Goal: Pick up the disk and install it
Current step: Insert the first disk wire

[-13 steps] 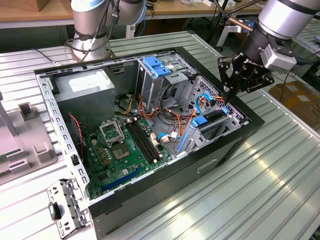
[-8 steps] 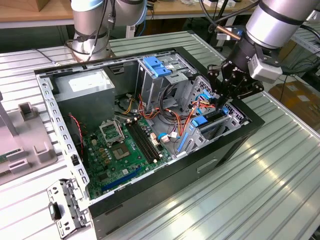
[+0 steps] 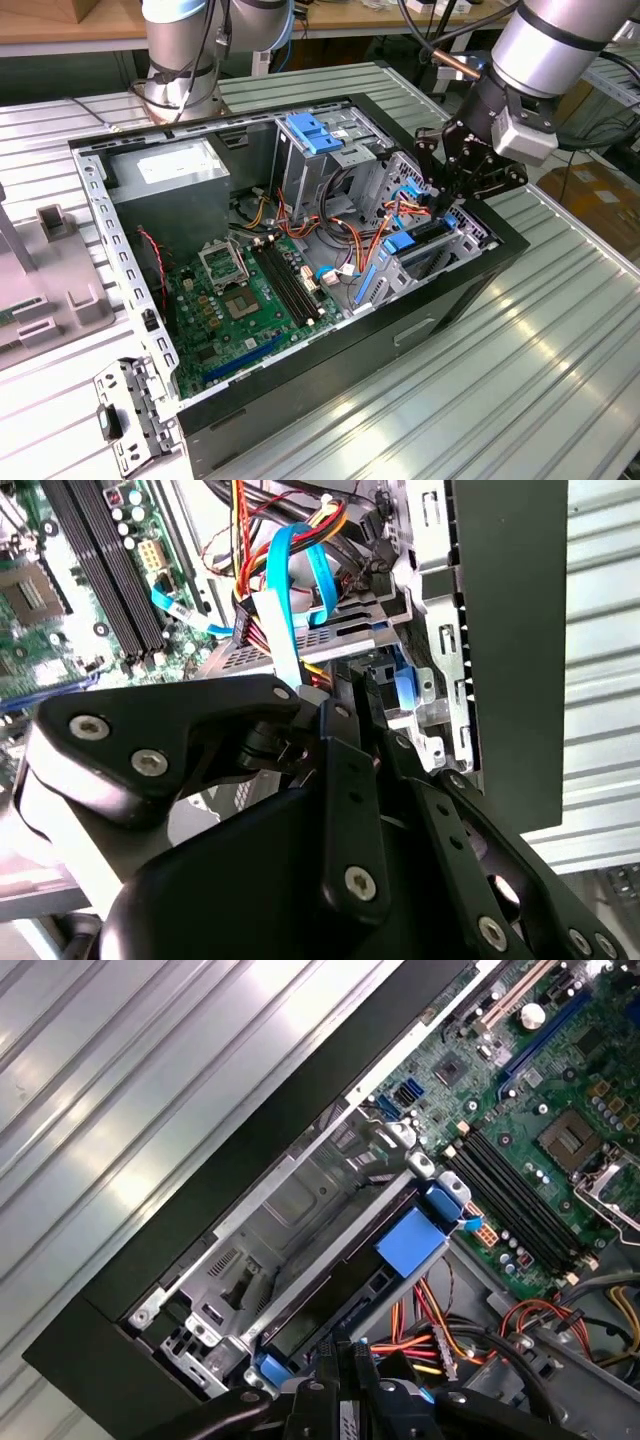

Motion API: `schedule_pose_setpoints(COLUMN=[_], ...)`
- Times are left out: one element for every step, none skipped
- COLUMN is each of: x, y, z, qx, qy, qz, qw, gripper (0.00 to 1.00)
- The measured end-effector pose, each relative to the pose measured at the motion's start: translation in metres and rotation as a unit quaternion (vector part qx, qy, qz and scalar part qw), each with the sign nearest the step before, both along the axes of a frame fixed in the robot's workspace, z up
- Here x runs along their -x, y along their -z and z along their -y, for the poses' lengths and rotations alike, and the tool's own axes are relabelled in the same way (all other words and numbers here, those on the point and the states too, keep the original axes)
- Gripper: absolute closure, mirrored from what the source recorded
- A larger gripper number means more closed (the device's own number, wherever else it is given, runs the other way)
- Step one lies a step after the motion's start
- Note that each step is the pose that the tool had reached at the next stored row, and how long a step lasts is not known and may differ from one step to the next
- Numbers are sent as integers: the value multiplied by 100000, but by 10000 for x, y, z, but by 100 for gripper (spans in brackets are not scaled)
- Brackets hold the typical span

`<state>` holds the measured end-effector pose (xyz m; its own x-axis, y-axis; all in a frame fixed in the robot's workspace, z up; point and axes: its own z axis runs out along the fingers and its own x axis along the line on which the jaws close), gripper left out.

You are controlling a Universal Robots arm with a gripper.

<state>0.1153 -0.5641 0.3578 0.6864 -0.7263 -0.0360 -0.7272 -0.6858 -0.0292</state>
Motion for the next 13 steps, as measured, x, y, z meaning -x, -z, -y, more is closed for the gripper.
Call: schedule_pose_setpoints(x=[0, 0, 0, 0, 0, 0, 0, 0, 0, 0, 0, 0, 0], y=[1, 2, 3, 3, 4, 4, 5, 5, 6, 6, 6, 6, 6], z=[0, 0, 0, 0, 0, 0, 0, 0, 0, 0, 0, 0, 0], qx=[0, 1, 2, 1, 1, 2, 2, 0, 1, 0, 1, -2, -1], qy=[471, 1287, 1729, 2167, 2581, 3208, 3962, 4750, 5582, 6047, 6471, 6920, 7295], qz=[0, -1, 0, 0, 1, 1, -1, 1, 1, -1, 1, -1, 0], qw=[99999, 99992, 99985, 99977, 99967, 99949, 99921, 99887, 99844, 99817, 99790, 99760, 99734], gripper=[82, 82, 82, 82, 82, 82, 82, 82, 82, 82, 82, 82, 82])
